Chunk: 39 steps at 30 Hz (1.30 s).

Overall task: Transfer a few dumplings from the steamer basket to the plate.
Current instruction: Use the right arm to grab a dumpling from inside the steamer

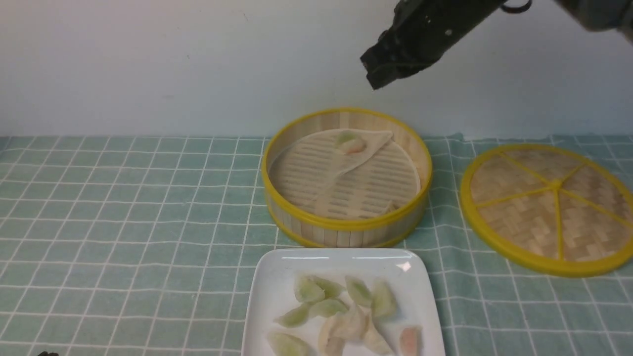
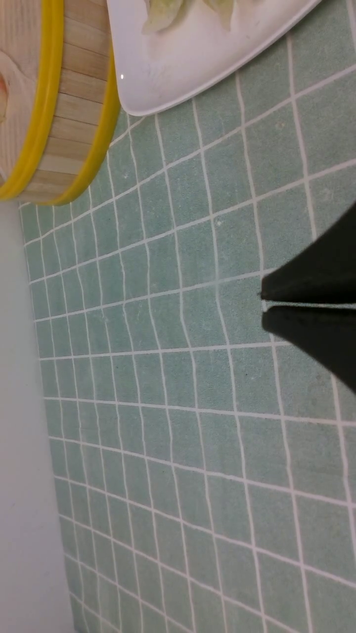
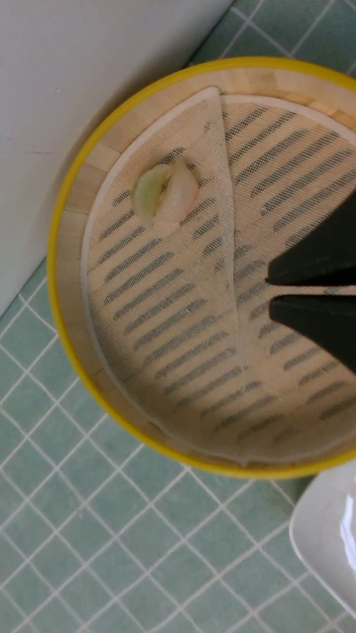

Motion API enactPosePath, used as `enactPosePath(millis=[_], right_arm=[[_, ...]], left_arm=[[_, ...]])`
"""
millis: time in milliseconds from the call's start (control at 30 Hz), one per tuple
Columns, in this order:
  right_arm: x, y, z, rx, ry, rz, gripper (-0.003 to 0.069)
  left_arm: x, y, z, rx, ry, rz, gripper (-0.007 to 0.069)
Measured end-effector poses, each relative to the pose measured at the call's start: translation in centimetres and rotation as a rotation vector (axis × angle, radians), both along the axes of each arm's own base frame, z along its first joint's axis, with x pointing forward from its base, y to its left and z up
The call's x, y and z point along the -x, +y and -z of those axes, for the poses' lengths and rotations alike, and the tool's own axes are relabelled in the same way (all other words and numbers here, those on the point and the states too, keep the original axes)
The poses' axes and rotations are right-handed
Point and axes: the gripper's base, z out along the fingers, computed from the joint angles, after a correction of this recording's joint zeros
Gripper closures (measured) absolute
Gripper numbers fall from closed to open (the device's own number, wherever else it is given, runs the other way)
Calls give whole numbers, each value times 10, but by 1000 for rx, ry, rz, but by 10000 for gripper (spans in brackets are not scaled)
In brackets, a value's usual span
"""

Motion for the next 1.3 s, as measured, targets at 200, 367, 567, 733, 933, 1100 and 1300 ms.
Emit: enactPosePath(millis=[200, 367, 567, 733, 933, 1100, 1300], right_arm=[[-30, 10, 59, 68, 28, -2, 547], [-49, 16, 109, 116, 15, -46, 424], [-66, 17, 138, 142, -91, -37, 286], [-76, 20, 149, 120, -164, -11, 221], [-82, 21, 167, 126, -191, -17, 214], [-84, 23, 175, 126, -209, -18, 214], [-83, 24, 178, 153, -211, -61, 309]], left_arm=[[0, 0, 0, 0, 0, 0, 631], [0, 0, 0, 0, 0, 0, 631], [0, 0, 0, 0, 0, 0, 631], [0, 0, 0, 0, 0, 0, 631], [0, 0, 0, 0, 0, 0, 631], [0, 0, 0, 0, 0, 0, 631], [0, 0, 0, 0, 0, 0, 631]])
